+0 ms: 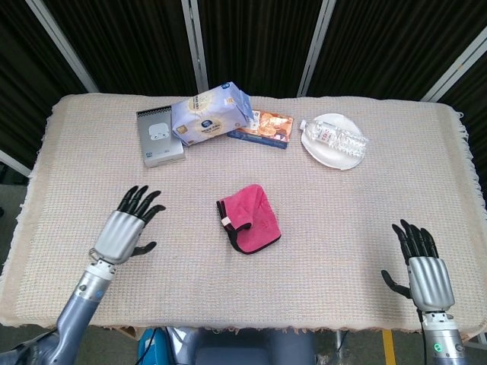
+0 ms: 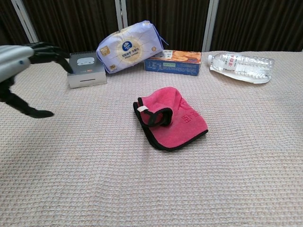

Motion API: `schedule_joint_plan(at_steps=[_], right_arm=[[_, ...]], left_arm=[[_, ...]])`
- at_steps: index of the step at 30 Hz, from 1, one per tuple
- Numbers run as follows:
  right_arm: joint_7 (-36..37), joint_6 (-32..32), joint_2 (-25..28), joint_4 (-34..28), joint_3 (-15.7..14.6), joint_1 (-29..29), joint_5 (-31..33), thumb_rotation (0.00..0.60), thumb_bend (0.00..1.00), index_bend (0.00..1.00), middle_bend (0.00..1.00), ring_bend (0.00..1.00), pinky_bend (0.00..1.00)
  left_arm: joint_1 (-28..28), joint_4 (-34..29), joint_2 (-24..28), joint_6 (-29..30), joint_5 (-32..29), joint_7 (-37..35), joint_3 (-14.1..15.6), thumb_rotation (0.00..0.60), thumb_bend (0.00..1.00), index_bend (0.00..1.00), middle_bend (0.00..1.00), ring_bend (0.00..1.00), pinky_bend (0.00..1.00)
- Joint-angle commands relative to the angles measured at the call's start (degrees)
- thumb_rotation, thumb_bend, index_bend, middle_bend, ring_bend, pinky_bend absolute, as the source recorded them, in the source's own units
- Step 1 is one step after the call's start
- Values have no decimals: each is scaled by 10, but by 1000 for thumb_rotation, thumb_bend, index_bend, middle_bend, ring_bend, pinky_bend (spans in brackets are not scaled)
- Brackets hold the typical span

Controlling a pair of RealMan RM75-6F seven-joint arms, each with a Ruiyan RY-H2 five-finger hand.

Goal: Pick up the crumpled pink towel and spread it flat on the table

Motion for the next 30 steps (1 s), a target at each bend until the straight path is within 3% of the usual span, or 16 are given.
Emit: schedule_joint_plan(at_steps=[1,14,20,30], right_arm=[[11,-3,1,5,3,1,6,600,268,0,0,0,0],[34,-16,1,19,13,6,30,600,269,0,0,0,0],[44,-15,3,19,17,6,34,600,268,0,0,0,0],[56,-14,7,15,17,5,34,600,269,0,0,0,0]], left_arm=[[-45,30,-69,-36,-39,42,-27,600,177,322,136,0,50],[-142,150,-243,-66,-70,118,-53,600,235,403,176,0,51],[-164,194,-286,-57,-65,115,-56,600,275,436,196,5,51],[-173,229,-308,-42,-62,107,-49,600,314,459,210,6,51]])
